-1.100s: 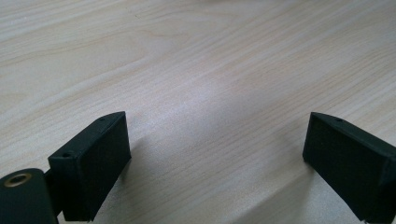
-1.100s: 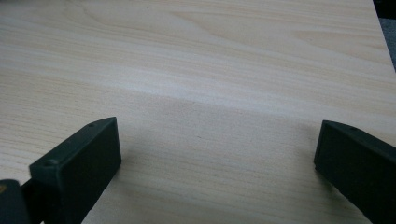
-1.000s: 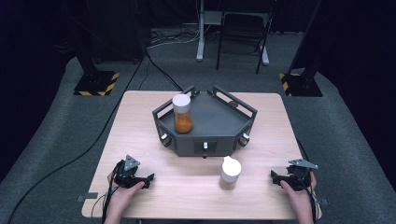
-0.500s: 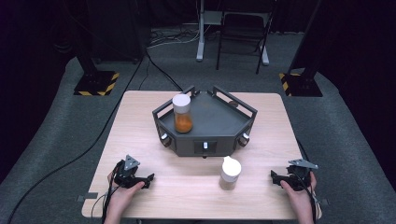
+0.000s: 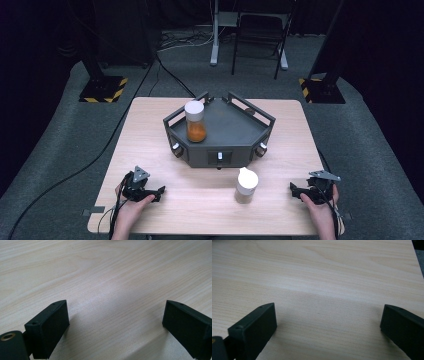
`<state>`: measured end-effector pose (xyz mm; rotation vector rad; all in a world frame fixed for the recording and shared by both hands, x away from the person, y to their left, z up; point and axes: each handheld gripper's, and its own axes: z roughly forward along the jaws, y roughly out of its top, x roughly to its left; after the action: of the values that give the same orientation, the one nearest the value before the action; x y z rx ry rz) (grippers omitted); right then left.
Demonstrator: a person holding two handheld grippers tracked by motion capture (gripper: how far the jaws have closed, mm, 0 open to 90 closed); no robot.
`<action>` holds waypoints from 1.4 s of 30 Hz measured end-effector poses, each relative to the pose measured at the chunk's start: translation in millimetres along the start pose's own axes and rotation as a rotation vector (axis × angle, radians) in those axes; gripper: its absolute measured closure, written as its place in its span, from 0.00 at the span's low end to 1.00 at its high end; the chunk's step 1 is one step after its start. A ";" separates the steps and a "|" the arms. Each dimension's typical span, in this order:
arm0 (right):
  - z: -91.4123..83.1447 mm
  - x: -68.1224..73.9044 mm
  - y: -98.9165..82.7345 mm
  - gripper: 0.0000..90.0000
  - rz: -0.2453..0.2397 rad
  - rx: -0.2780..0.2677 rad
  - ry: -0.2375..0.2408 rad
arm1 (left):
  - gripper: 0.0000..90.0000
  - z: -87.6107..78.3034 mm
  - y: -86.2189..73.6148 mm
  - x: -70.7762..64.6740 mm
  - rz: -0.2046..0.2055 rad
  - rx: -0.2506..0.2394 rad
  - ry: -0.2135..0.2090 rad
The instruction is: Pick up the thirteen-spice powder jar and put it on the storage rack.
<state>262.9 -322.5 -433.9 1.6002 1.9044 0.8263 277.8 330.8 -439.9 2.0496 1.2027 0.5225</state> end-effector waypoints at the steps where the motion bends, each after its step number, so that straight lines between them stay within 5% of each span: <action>1: 0.0 0.0 0.1 0.00 0.000 0.000 0.000 | 0.08 0.0 0.1 0.0 0.000 0.000 0.000; 11: -1.2 -1.4 -1.0 0.01 0.001 -0.003 0.010 | 0.07 0.2 0.4 0.8 0.001 0.002 -0.004; 30: -16.4 -3.8 1.0 0.07 -0.017 -0.046 0.111 | 0.07 0.3 0.6 0.9 0.002 0.002 -0.005; 42: -32.6 9.6 7.7 0.07 -0.083 -0.099 0.185 | 0.07 0.3 0.6 0.8 0.002 0.002 -0.005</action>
<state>243.0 -316.2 -406.1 1.4178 2.0074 1.0472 278.7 331.3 -439.6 2.0531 1.1992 0.5168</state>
